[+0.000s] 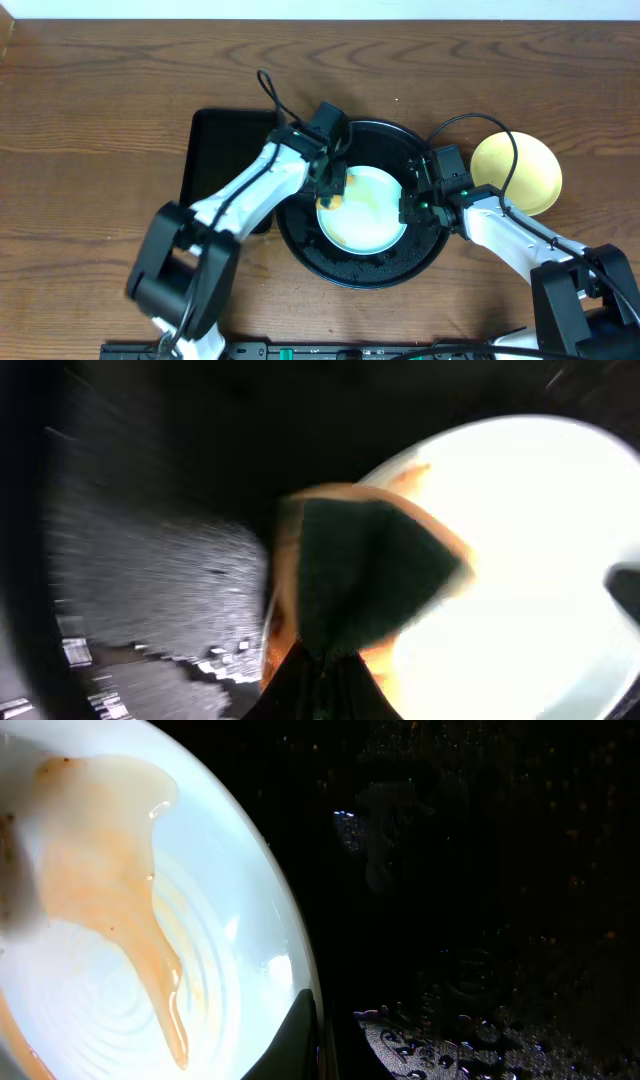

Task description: Clean dirty plates on tray and stack at the side

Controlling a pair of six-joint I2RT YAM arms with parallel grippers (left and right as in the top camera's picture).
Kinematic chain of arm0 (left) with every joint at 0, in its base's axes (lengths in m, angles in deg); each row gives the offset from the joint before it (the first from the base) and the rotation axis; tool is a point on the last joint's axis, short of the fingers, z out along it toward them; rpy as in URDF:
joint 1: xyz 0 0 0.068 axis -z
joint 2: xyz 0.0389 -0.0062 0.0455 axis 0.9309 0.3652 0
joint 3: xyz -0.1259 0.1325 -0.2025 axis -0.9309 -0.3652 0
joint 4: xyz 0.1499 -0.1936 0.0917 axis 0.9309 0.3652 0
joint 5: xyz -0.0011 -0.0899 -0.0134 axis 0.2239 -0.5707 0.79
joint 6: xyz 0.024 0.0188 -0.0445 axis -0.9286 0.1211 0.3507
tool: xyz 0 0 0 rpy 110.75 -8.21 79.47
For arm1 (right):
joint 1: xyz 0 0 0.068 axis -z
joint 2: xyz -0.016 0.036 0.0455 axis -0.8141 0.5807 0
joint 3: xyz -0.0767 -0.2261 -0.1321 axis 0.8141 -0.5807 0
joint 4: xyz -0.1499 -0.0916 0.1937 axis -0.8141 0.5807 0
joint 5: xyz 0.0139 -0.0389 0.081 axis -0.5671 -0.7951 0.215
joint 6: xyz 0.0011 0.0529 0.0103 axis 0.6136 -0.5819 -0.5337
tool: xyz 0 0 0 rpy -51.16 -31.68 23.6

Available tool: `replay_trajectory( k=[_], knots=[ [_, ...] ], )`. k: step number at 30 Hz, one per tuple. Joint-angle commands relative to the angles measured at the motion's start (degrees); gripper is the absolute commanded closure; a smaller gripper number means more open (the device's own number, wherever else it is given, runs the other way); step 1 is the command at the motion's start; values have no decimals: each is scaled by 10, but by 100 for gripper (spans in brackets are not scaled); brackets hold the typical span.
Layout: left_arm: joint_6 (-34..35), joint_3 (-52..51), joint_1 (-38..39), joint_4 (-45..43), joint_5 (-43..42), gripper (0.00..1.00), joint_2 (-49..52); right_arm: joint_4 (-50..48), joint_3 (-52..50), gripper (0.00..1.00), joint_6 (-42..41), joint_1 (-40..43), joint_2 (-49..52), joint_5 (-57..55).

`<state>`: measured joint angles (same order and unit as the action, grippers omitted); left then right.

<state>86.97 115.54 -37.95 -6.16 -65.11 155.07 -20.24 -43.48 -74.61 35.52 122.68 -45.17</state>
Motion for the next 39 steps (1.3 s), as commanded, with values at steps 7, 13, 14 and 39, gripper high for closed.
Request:
replay_trajectory(
  k=[7,13,14,39],
  knots=[
    [-18,-1,-48,30,68,93,-59,4,-3,92,-3,-6,13,-24],
    [-18,-1,-112,38,82,93,-59,8,-4,91,-3,-21,13,-1],
    [-18,-1,-124,38,82,92,-59,8,-5,91,-3,-25,13,-3],
    [-18,-1,-195,53,81,92,-57,184,189,99,150,-32,-39,-119]
  ],
)
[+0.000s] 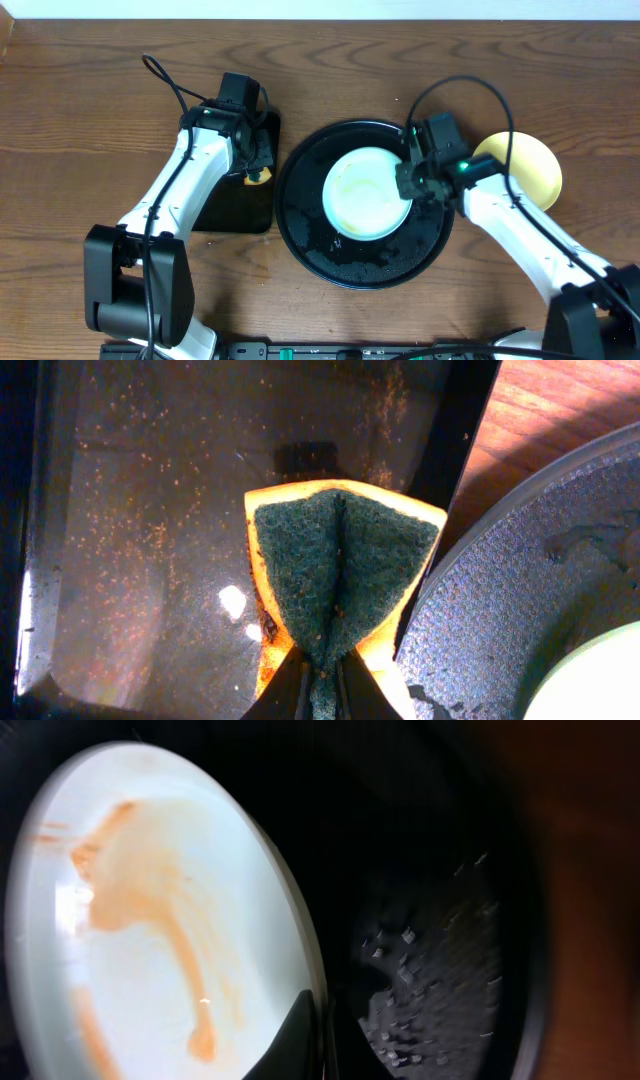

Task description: Clean dirty plates on tray and stack at the side

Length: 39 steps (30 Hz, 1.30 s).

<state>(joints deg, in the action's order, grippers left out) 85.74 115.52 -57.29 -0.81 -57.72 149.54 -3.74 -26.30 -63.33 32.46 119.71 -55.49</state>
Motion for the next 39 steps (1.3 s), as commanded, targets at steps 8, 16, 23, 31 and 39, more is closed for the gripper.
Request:
replay_trajectory(
  k=[8,16,23,31,39],
  knots=[
    [-6,-1,-1,0,7,92,-2,41,52,99,44,-3,-22,-36],
    [-6,-1,-1,0,7,92,-2,52,63,99,85,-4,-69,-76],
    [-5,-1,-1,0,7,92,-2,61,63,99,123,-6,-87,-136],
    [-6,-1,-1,0,7,92,-2,7,63,99,276,-44,-121,-174],
    [-6,-1,-1,0,7,92,-2,-17,63,99,341,-170,-124,-276]
  ],
)
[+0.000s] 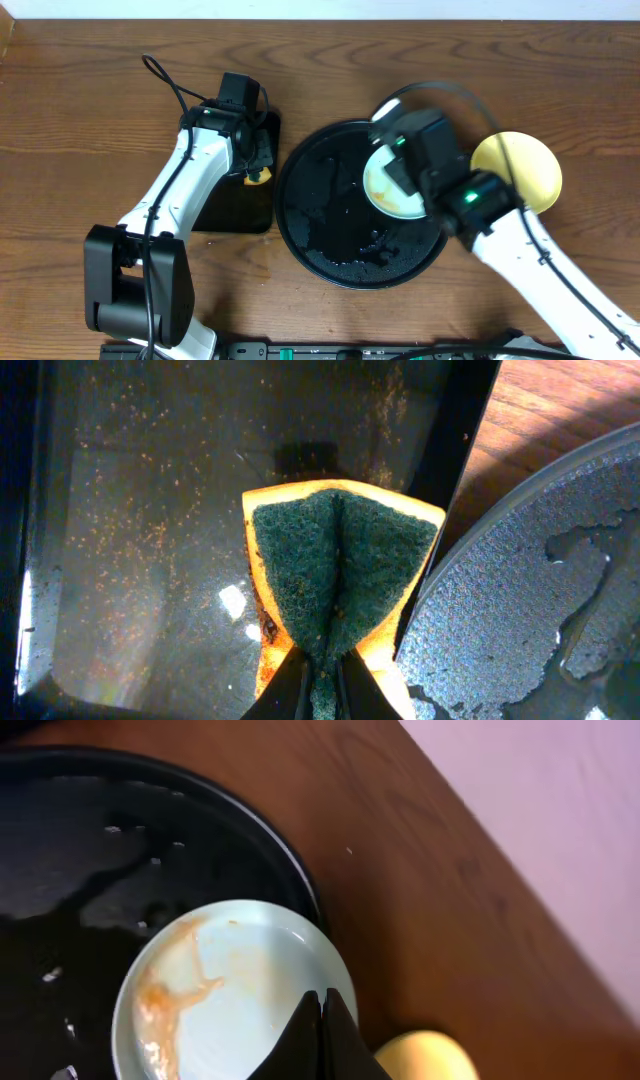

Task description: Clean dirty plates on tray and stack at the side

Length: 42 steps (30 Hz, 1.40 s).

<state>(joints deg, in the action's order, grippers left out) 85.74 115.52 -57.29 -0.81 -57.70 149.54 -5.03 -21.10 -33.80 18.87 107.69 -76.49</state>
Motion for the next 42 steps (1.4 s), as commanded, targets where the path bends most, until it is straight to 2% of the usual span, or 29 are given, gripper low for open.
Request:
replay_trajectory(
  k=[1,4,8,10,12,15,17,21,25,29,32,42],
  knots=[
    [-6,-1,-1,0,7,92,-2,-9,11,99,46,-45,-4,-91],
    [-6,-1,-1,0,7,92,-2,-14,11,99,30,-60,-4,-119],
    [-5,-1,-1,0,7,92,-2,-3,11,98,-141,-38,-4,-111],
    [-6,-1,-1,0,7,92,-2,7,10,92,-187,-8,-4,-67],
    [-6,-1,-1,0,7,92,-2,10,9,83,-196,27,-3,-15],
    [-6,-1,-1,0,7,92,-2,19,9,79,-203,76,3,61],
    [-6,-1,-1,0,7,92,-2,37,9,76,-237,107,11,86],
    [-6,-1,-1,0,7,92,-2,81,9,78,-303,155,42,126],
    [-6,-1,-1,0,7,92,-2,121,9,82,-315,184,89,186],
    [-6,-1,-1,0,7,92,-2,150,8,84,-347,191,145,186],
    [-6,-1,-1,0,7,92,-2,147,8,81,-366,193,181,185],
    [-6,-1,-1,0,7,92,-2,151,8,80,-411,215,235,153]
  ],
)
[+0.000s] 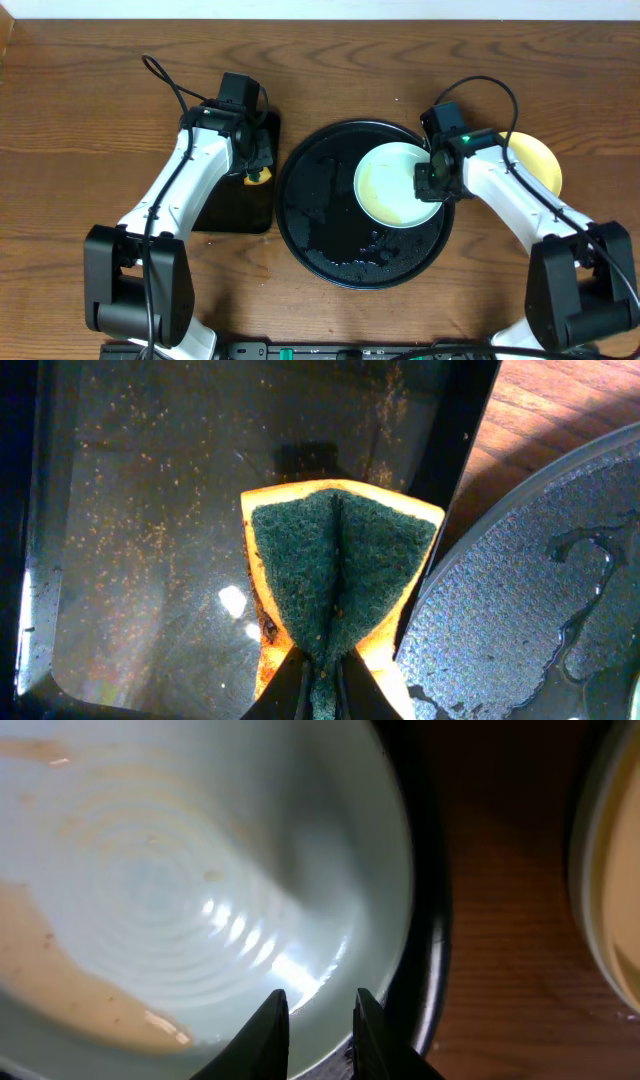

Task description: Clean dirty plates on tray and stack at the side

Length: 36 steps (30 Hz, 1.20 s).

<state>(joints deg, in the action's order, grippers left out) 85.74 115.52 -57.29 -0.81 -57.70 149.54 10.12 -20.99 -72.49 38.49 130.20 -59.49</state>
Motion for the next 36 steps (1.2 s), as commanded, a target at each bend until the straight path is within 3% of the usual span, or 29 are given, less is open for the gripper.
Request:
replay_trajectory(
  k=[1,17,26,31,33,35,36],
  knots=[
    [-6,-1,-1,0,7,92,-2,-4,7,79,-25,23,11,-17],
    [-5,-1,-1,0,7,92,-2,-11,-3,77,-25,53,11,12],
    [-5,-1,-1,0,7,92,-2,-71,-56,75,-29,52,11,34],
    [-5,-1,-1,0,7,92,-2,-125,-84,55,-29,50,11,74],
    [-5,-1,-1,0,7,92,-2,-131,-89,39,-29,50,11,74],
    [-5,-1,-1,0,7,92,-2,-132,-91,4,-29,50,11,74],
    [-5,-1,-1,0,7,92,-2,-133,-91,1,-29,50,11,74]
  ],
)
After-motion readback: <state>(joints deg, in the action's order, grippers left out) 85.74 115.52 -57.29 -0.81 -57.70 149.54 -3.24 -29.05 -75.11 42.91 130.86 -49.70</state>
